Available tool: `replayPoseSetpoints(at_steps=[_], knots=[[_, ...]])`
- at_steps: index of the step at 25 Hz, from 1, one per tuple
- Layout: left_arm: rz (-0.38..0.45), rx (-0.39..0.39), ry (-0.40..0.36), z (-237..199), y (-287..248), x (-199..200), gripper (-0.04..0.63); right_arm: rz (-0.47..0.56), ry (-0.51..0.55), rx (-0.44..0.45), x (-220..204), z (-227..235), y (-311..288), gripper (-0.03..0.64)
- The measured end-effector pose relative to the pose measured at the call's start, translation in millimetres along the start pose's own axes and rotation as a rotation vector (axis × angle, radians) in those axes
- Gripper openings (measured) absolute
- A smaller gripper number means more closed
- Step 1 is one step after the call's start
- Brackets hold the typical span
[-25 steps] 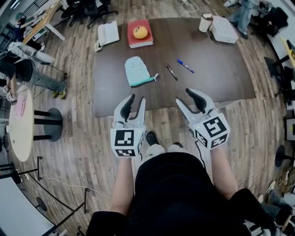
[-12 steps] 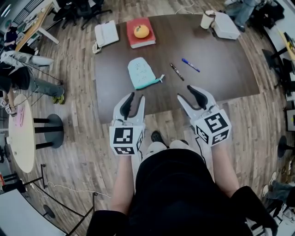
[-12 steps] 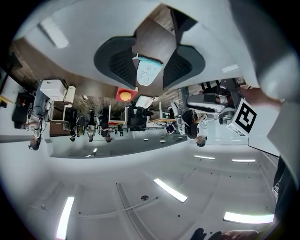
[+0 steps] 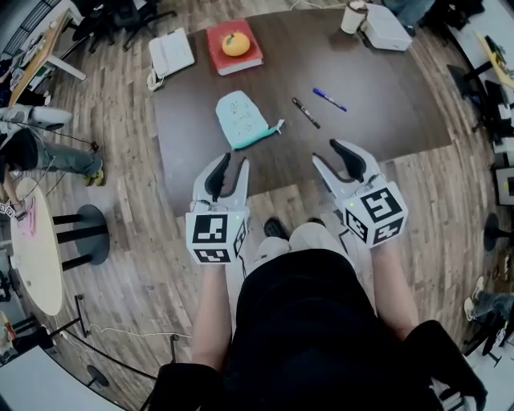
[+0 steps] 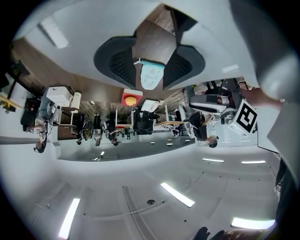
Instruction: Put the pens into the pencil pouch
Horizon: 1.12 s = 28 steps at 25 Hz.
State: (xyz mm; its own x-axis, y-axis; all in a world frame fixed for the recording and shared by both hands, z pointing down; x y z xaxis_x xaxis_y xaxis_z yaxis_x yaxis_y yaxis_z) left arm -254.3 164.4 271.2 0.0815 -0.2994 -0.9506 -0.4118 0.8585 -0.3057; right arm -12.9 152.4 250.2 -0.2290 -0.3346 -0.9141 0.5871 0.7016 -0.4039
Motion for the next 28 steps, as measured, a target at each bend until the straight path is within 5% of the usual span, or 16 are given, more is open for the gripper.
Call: replayPoseSetpoints(at_steps=[10,28], knots=[[-0.051,-0.04,0.018,8,-7,-16,0.121,-0.054,-0.028,0.007,-17,-1,-1,0.163],[-0.175,-0.001,0.024,-3,-68,-24,0.121,-0.114,-0.074,0.056,-18,74,-52,0.163]])
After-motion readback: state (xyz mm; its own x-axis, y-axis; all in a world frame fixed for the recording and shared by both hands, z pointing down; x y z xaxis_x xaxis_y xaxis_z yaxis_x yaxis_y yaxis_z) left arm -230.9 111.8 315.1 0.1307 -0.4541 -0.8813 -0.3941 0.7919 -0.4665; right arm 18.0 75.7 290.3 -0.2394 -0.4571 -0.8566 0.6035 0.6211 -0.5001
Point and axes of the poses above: the fingertips, and each gripper's own axes: y backward along the fingers, z to its right, x out of its top, the point moved 8 cm from there along y, backward along the fingers
